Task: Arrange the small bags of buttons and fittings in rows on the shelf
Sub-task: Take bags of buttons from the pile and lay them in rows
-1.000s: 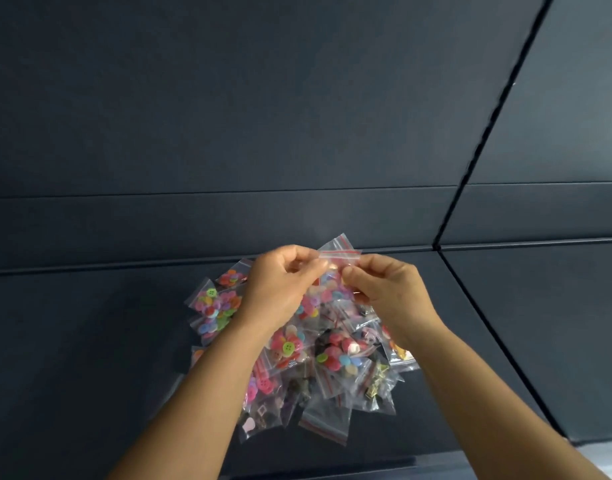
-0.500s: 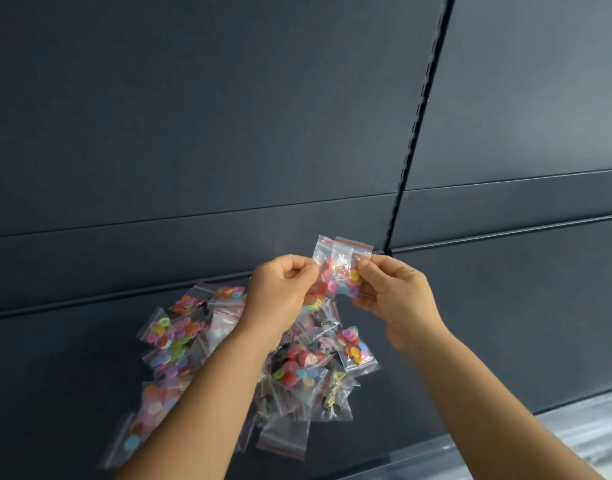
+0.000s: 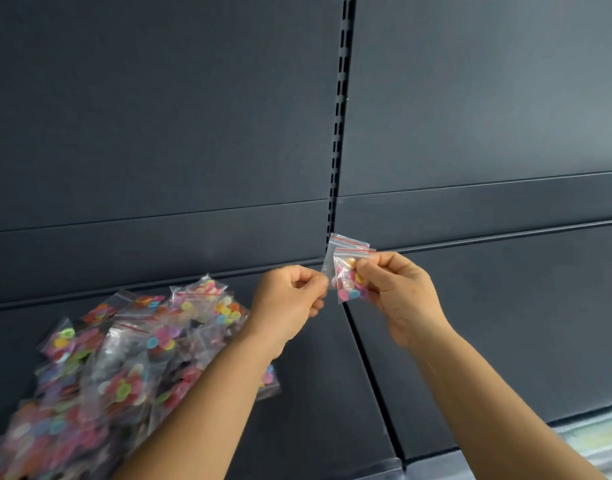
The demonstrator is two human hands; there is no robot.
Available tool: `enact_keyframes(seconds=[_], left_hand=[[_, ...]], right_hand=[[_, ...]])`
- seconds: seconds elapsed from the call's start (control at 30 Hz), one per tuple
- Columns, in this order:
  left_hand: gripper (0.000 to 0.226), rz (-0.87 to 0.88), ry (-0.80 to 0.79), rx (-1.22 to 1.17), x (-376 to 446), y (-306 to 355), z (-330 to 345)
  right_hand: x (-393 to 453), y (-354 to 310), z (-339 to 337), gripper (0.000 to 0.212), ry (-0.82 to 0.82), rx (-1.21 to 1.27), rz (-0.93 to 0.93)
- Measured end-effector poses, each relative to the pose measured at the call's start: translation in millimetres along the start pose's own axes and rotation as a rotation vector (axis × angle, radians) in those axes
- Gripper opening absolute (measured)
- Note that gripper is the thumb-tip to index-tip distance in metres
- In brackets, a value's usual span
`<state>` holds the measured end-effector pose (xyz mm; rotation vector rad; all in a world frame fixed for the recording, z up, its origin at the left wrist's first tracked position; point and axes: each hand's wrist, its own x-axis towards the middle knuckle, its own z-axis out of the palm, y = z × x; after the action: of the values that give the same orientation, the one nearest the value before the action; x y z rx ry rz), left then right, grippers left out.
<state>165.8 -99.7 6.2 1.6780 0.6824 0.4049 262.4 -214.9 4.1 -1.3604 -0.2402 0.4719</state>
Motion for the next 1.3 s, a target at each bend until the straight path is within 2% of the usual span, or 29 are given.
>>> enact_keyframes(seconds=[0.23, 0.37, 0.57, 0.67, 0.8, 0.87, 1.0, 1.07, 1.13, 1.3], left_hand=[[0.007, 0.029, 0.102, 0.000, 13.4, 11.9, 58.8], [0.009, -0.041, 0.202, 0.003, 24.5, 7.1, 83.6], [0.009, -0.094, 0.236, 0.165, 44.9, -6.7, 111.7], [0.012, -0.078, 0.262, 0.352, 55.3, -12.3, 116.3], [0.034, 0.015, 0.241, 0.778, 53.2, -12.4, 115.0], [0.038, 0.139, 0.216, 0.907, 51.0, -12.8, 112.3], [0.039, 0.398, -0.063, 1.057, 50.3, -17.2, 112.6], [0.045, 0.378, -0.161, 1.092, 48.3, -22.8, 115.5], [0.052, 0.315, -0.192, 1.109, 48.0, -28.4, 119.0], [0.055, 0.274, -0.181, 1.104, 55.4, -28.3, 125.8]], right_hand=[[34.5, -3.7, -49.6, 0.012, -0.060, -0.094, 0.021], [60.3, -4.9, -83.9, 0.015, 0.041, -0.250, -0.015], [96.1, 12.5, -107.8, 0.005, 0.069, -0.583, 0.006], [102.8, 13.9, -104.7, 0.020, 0.039, -0.736, -0.034], [101.0, 18.2, -105.8, 0.036, -0.055, -0.988, -0.171], [95.5, 20.7, -109.0, 0.034, -0.128, -1.115, -0.297], [83.4, 22.8, -114.6, 0.023, -0.336, -1.285, -0.486], [80.1, 24.7, -116.8, 0.037, -0.484, -1.415, -0.441], [79.0, 24.5, -117.6, 0.052, -0.567, -1.506, -0.330], [82.0, 21.7, -110.2, 0.056, -0.540, -1.597, -0.281]])
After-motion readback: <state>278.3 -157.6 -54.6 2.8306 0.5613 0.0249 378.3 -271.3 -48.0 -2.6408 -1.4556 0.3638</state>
